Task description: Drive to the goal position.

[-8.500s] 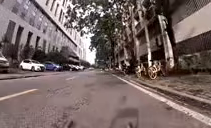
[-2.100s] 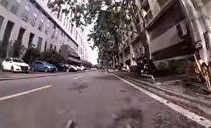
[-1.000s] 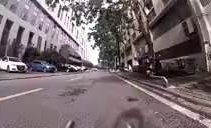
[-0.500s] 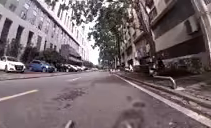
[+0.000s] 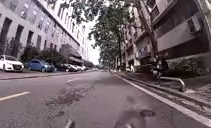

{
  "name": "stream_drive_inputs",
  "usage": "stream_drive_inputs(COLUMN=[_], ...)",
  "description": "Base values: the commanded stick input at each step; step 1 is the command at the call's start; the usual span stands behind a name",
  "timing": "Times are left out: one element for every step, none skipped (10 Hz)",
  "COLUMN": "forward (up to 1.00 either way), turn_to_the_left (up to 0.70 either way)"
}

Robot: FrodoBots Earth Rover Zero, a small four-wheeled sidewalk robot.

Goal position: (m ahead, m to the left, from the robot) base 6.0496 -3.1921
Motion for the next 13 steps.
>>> stream_drive_inputs(forward=[0.70, 0.70, 0.70, 0.70, 0.70, 0.70, 0.70, 0.70, 0.70, 0.70, 0.70, 0.70, 0.70], turn_to_the_left=[0.00, -0.03, -0.10, -0.03, 0.00, 0.00, 0.00, -0.08, 0.00, 0.00, 0.00, 0.00, 0.00])
